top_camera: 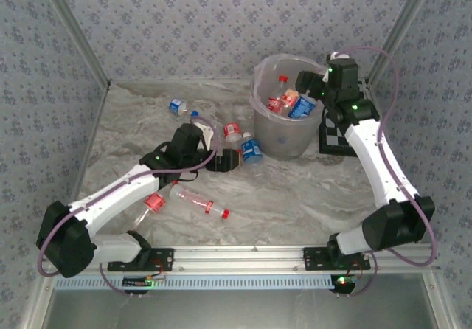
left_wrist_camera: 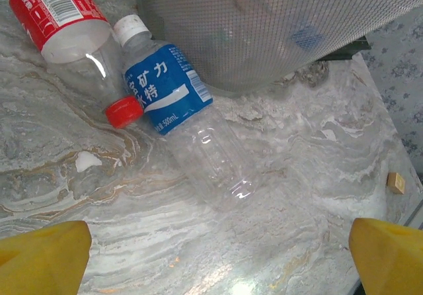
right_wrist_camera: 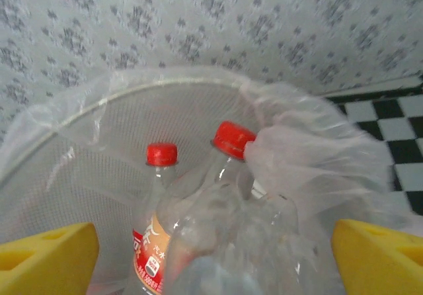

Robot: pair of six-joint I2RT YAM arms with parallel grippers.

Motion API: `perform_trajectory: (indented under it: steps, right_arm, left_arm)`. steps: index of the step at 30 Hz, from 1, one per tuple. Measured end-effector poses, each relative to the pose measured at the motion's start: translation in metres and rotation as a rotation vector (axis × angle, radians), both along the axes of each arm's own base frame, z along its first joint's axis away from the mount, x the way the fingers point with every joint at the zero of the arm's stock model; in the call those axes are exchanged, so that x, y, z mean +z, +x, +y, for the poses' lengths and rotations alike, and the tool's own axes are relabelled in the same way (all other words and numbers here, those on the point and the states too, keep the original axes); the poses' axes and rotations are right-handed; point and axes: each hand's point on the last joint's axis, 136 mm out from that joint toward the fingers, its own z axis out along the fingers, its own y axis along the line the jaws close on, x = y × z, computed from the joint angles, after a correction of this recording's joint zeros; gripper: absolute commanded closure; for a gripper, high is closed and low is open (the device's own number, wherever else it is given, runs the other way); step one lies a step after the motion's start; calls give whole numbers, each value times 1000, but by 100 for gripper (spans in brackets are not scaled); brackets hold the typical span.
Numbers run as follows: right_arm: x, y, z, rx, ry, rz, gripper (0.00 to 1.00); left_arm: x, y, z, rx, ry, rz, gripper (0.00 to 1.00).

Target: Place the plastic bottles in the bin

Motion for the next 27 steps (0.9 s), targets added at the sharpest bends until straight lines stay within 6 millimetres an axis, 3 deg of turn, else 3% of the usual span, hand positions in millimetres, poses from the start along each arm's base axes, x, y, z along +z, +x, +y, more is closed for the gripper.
perform_trajectory:
  steps: [3,7,11,14,17,20,25,27]
  right_arm:
    - [26,-9,-8,-13,-18,-48,15]
    - [43,-10,-18,-27,-45,-74,45]
    - [41,3,-22,-32,-53,-62,66]
    - [24,18,-17,-11,-52,-19,77]
    - [-1,28,-10,17,-39,43,78]
    - [-19,27,-6,36,-30,87,78]
    - [-19,23,-4,50,-25,100,72]
    - [-11,19,-4,52,-26,95,61]
  left_arm:
    - [-5,3,1,12,3,18,0]
    - [-13,5,0,20,5,50,0]
    - [-13,5,0,30,-4,63,0]
    - [-13,5,1,45,-13,74,0]
    - [-11,10,8,91,-18,85,0]
    - [-7,21,28,185,-31,94,1]
    - [-12,53,81,438,-28,136,2]
    - [-15,65,98,528,-20,159,3]
